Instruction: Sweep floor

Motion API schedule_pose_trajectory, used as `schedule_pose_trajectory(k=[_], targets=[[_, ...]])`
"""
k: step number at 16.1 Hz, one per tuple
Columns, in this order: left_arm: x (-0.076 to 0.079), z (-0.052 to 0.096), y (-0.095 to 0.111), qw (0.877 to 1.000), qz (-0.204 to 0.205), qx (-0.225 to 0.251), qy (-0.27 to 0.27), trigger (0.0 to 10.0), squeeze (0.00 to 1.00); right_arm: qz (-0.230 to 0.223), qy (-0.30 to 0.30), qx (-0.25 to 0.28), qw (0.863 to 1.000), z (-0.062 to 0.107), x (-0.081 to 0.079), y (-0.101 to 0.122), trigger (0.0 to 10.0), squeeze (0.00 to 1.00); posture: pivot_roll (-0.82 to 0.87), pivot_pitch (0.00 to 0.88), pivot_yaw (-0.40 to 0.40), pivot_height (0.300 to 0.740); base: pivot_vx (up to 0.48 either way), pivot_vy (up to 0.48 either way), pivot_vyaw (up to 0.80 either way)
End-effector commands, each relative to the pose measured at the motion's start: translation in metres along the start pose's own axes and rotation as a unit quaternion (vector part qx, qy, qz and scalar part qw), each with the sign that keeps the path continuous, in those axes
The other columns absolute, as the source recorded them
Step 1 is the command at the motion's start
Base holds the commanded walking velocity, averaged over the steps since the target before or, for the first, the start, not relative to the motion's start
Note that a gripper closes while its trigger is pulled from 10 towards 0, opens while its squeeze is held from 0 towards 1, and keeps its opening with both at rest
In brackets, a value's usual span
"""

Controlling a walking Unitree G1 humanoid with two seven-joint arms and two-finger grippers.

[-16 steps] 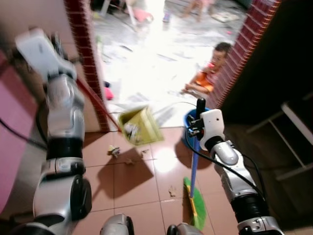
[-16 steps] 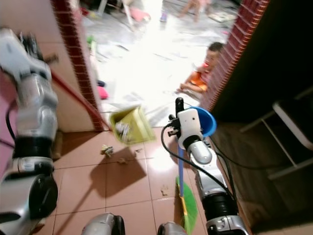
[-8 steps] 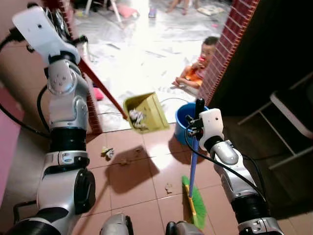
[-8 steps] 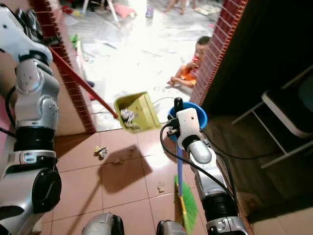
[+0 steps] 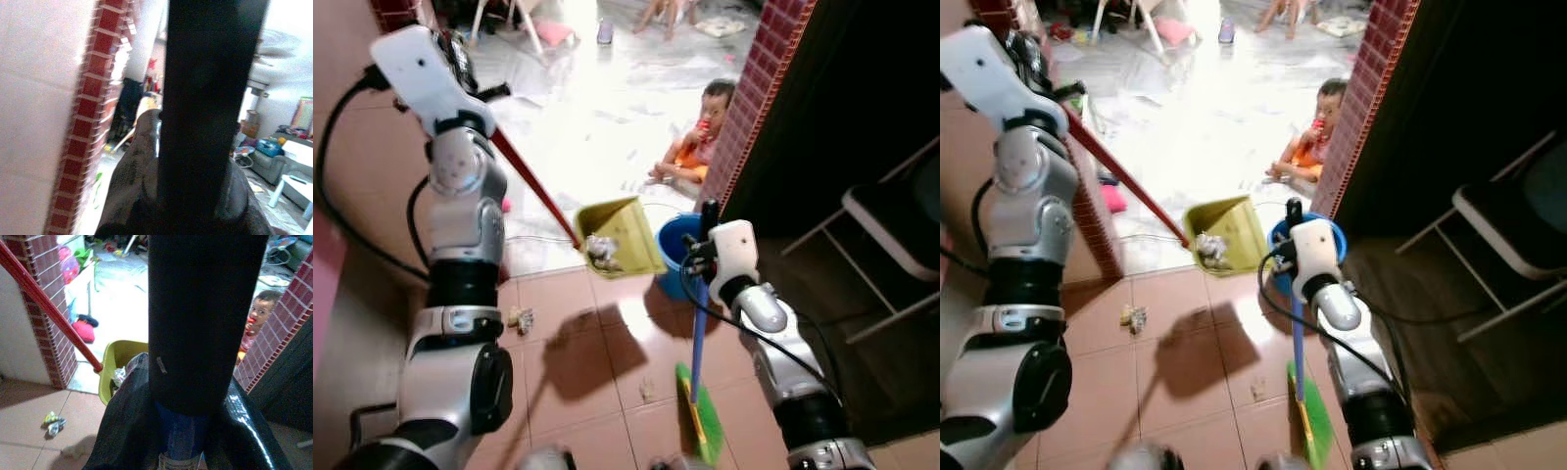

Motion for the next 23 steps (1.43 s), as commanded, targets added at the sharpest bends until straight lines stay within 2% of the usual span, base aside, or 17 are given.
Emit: schedule_pose_trajectory(k=[1,5,18,23], targets=[[0.016,-0.004,0.029,0.998,0.025,0.053,-0.020,10.0,0.00,0.012,-0.005,0.012,1.000,0.000,0.004,0.009,10.0,0.00,-0.04,0.000,-0.010,0.740,0.394,0.000,-0.80],[0.021,-0.004,0.028,0.998,0.028,0.051,-0.027,10.0,0.00,0.014,0.000,0.015,1.000,-0.001,0.002,0.010,10.0,0.00,-0.04,0.000,-0.008,0.740,0.400,0.000,0.00],[0.021,-0.006,0.027,0.998,0.023,0.054,-0.025,10.0,0.00,0.020,0.010,0.018,1.000,-0.001,-0.002,0.011,10.0,0.00,-0.05,0.000,-0.010,0.740,0.370,0.000,0.00],[0.027,-0.004,0.027,0.997,0.003,0.070,-0.037,10.0,0.00,0.023,0.015,0.018,0.999,-0.001,-0.006,0.011,10.0,0.00,-0.05,0.000,-0.009,0.740,0.000,0.000,0.00]])
Point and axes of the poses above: a point about 5 cm out from each wrist's last joint towards the gripper, its own z axis pointing back from the gripper into the wrist, its own y axis along the axis of the wrist's last joint, x = y × z, the point moved 4 cm from there along -z, pointing out of the wrist towards the gripper, and after that the axes turned 5 degrees about -z, right-handed, at the moved point
